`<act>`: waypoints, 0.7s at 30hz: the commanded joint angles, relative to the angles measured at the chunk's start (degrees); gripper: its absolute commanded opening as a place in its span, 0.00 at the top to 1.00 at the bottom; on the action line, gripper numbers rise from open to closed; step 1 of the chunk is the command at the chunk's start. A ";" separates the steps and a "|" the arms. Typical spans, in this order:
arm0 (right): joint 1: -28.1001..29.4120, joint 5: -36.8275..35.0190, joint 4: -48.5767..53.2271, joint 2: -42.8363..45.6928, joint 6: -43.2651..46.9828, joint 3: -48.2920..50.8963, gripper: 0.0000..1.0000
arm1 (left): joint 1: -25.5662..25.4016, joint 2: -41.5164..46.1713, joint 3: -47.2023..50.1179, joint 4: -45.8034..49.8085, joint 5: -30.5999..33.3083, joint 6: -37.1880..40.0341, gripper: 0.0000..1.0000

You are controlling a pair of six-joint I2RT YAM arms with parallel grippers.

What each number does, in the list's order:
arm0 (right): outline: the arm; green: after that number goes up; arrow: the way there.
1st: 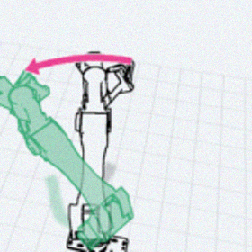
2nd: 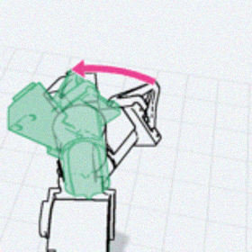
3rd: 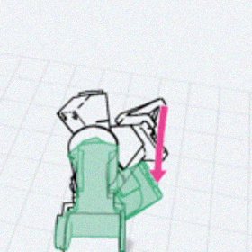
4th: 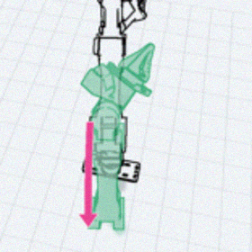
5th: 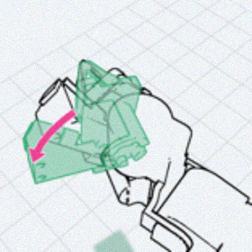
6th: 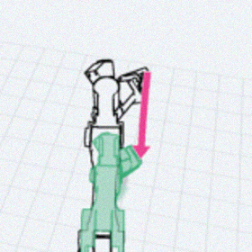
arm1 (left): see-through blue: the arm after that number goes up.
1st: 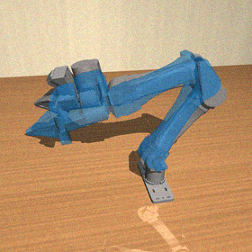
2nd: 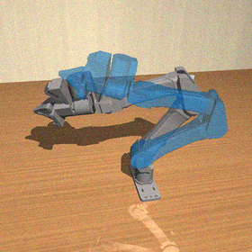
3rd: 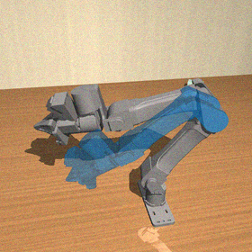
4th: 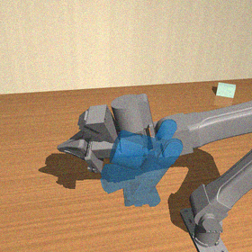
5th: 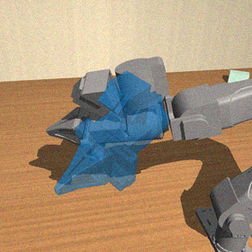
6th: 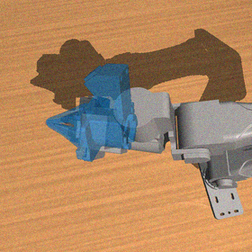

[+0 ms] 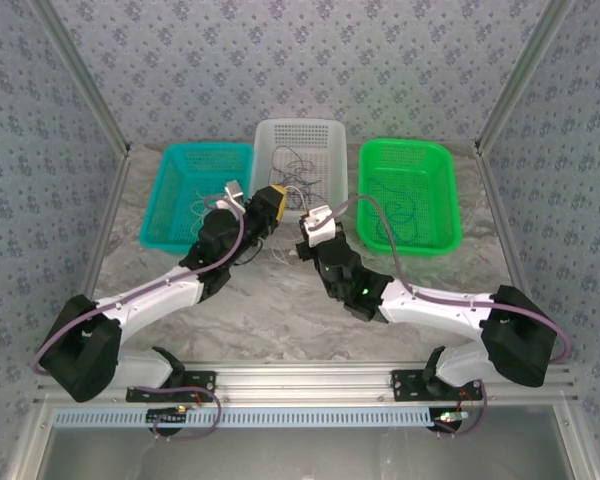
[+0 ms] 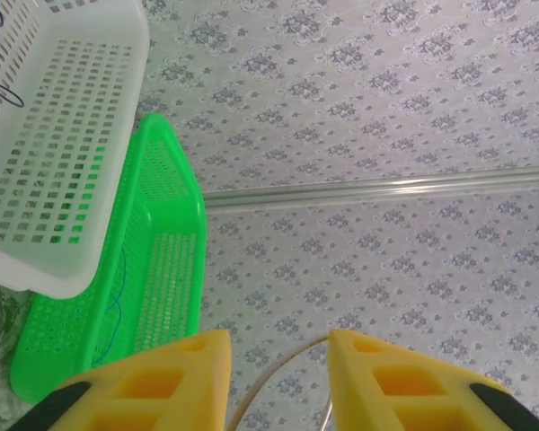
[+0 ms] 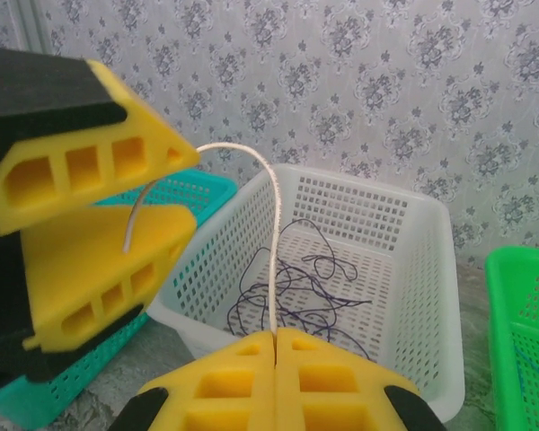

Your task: Untangle the cables

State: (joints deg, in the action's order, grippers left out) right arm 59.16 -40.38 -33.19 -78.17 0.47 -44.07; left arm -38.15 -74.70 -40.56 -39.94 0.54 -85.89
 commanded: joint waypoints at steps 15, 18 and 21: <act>-0.73 5.31 6.41 5.40 -4.27 1.95 1.00 | 4.79 4.18 0.93 -0.13 -1.92 4.76 0.95; -0.80 2.74 7.29 5.22 -5.22 1.62 1.00 | 4.76 4.28 0.52 1.44 -3.09 4.45 0.85; -1.13 0.61 6.59 4.78 -4.07 1.56 1.00 | 4.67 5.10 0.06 5.66 -4.94 1.61 0.58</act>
State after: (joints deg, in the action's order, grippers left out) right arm 58.41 -37.01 -27.18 -73.84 -3.18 -41.93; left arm -33.74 -71.53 -39.57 -36.80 -1.96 -82.85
